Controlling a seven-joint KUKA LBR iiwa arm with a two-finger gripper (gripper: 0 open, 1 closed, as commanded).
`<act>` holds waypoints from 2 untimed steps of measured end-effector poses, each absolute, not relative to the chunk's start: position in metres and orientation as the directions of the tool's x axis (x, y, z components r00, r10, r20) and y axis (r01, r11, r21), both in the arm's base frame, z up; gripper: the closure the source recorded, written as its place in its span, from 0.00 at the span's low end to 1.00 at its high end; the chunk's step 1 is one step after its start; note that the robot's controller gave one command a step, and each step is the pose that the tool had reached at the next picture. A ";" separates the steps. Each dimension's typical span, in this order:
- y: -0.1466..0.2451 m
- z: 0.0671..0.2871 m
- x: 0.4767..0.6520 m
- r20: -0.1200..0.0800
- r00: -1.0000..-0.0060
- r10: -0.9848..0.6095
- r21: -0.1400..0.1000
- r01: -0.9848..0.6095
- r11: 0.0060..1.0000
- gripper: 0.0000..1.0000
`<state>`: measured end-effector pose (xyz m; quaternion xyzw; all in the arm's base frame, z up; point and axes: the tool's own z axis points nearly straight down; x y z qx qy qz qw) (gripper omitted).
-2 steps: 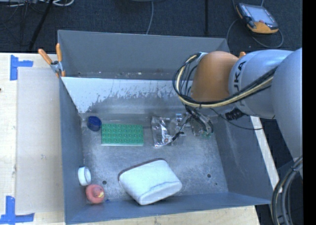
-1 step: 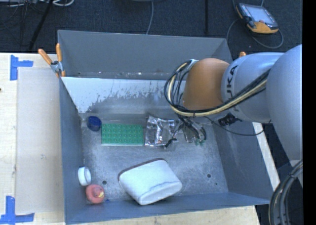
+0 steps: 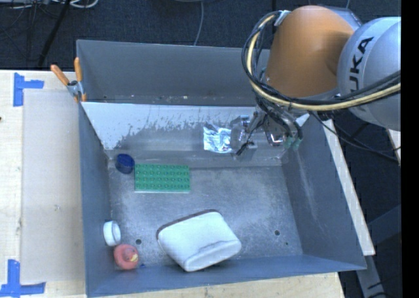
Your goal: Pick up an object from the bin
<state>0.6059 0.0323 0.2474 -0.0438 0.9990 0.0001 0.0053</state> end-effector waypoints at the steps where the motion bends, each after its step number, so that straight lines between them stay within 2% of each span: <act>1: 0.029 0.156 0.608 0.007 -0.998 0.065 0.000 0.065 0.998 1.00; 2: 0.024 0.214 0.592 -0.005 -0.998 0.066 0.001 0.066 0.998 1.00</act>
Offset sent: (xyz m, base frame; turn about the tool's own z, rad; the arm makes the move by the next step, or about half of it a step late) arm 0.0032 -0.0027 -0.0868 0.1524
